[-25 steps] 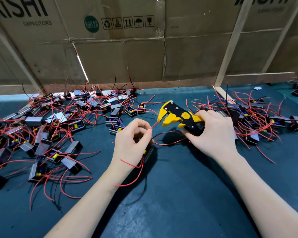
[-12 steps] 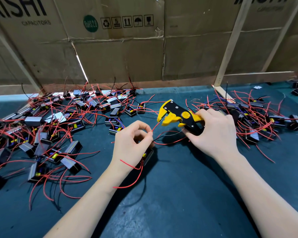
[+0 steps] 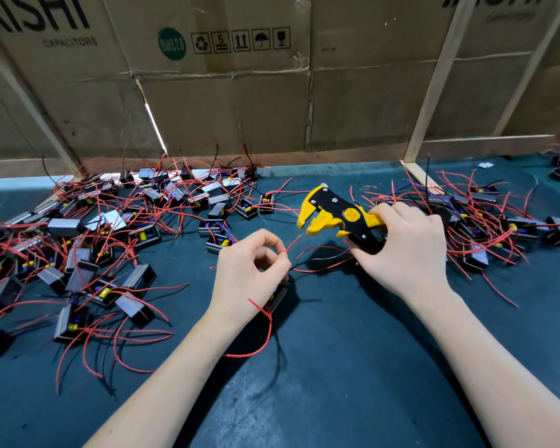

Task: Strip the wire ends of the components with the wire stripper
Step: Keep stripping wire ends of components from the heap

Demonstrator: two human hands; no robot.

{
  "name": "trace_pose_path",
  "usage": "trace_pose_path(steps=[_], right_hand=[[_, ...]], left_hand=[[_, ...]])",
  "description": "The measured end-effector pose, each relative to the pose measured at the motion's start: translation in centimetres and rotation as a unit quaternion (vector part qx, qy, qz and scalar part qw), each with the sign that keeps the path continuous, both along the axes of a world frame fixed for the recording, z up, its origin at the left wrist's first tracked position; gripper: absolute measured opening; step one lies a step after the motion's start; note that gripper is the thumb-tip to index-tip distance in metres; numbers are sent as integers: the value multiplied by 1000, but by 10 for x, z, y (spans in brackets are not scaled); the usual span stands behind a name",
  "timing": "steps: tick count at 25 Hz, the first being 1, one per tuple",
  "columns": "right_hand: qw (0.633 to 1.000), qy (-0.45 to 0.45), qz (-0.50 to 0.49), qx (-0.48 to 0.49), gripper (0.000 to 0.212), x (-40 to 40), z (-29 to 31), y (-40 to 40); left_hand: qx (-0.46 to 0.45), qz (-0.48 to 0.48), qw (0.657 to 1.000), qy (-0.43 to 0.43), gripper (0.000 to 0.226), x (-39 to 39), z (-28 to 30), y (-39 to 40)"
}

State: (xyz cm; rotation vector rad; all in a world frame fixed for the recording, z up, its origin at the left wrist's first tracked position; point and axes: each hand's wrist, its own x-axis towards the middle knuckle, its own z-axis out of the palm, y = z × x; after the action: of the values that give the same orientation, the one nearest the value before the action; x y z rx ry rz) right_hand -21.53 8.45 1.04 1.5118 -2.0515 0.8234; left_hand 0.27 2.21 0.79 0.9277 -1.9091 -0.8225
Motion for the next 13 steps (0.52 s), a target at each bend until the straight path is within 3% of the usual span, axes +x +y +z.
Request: trace_pose_path(steps=[6,13], right_hand=[[1000,17,1,25,44,0,1,1],[999,-22,-12,27,35,4,6,2]], left_hand=[[-22,-14,1000,-6,15,-2,0,2],[-39,-19,999,-14,15,-2,-2,1]])
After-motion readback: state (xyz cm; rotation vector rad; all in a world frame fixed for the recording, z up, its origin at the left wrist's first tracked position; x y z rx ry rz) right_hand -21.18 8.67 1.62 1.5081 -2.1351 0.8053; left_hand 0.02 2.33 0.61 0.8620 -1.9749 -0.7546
